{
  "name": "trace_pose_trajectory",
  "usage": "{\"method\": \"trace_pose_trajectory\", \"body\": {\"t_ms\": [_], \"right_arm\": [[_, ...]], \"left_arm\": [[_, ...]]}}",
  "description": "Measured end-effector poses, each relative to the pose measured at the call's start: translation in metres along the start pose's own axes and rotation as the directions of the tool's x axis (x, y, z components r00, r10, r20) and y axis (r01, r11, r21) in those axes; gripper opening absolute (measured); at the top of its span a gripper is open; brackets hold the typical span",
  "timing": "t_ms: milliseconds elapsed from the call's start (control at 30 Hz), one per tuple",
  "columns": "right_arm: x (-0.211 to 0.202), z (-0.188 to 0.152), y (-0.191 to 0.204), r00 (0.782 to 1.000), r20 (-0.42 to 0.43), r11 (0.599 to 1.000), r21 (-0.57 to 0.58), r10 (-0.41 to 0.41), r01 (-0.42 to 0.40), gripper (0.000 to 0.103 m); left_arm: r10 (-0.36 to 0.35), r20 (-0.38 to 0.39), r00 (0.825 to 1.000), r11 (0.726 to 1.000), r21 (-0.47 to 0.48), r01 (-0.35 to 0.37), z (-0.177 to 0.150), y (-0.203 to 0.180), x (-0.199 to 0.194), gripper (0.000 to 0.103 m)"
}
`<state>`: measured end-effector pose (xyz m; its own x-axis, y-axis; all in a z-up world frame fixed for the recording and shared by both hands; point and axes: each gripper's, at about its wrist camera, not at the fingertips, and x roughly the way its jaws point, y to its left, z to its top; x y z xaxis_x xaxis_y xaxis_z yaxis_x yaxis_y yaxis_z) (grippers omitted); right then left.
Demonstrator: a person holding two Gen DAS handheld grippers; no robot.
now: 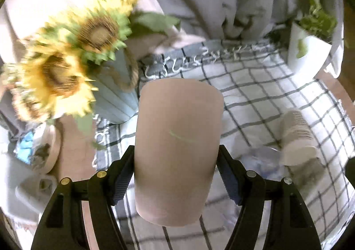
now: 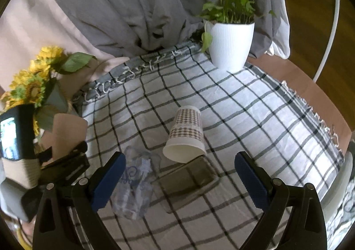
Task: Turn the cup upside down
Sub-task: 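Lift the pink cup with the left tool and carry it toward the right tool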
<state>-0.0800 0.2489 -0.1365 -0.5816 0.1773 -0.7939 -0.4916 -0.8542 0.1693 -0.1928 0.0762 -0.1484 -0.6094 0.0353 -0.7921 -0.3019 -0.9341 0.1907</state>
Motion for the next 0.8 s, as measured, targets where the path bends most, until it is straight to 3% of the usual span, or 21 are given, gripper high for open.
{"method": "trace_pose_trajectory", "body": {"t_ms": [100, 333, 600, 800], "right_arm": [[-0.014, -0.003, -0.013, 1.0, 0.013, 0.999, -0.032, 0.018, -0.017, 0.099], [-0.043, -0.015, -0.062, 0.999, 0.008, 0.992, -0.118, 0.039, -0.038, 0.099], [-0.048, -0.032, -0.113, 0.999, -0.036, 0.98, -0.198, 0.006, -0.013, 0.099], [-0.036, -0.046, -0.137, 0.995, -0.089, 0.964, -0.266, -0.05, 0.024, 0.099]], "left_arm": [[0.013, 0.031, 0.999, 1.0, -0.015, -0.012, -0.014, -0.013, -0.033, 0.071], [-0.075, 0.019, 0.997, 0.991, -0.109, 0.077, -0.057, -0.052, -0.081, 0.071], [-0.078, -0.05, 0.996, 0.979, -0.194, 0.067, -0.106, -0.103, -0.087, 0.071], [-0.155, -0.105, 0.982, 0.964, -0.234, 0.127, -0.131, -0.137, -0.069, 0.071]]}}
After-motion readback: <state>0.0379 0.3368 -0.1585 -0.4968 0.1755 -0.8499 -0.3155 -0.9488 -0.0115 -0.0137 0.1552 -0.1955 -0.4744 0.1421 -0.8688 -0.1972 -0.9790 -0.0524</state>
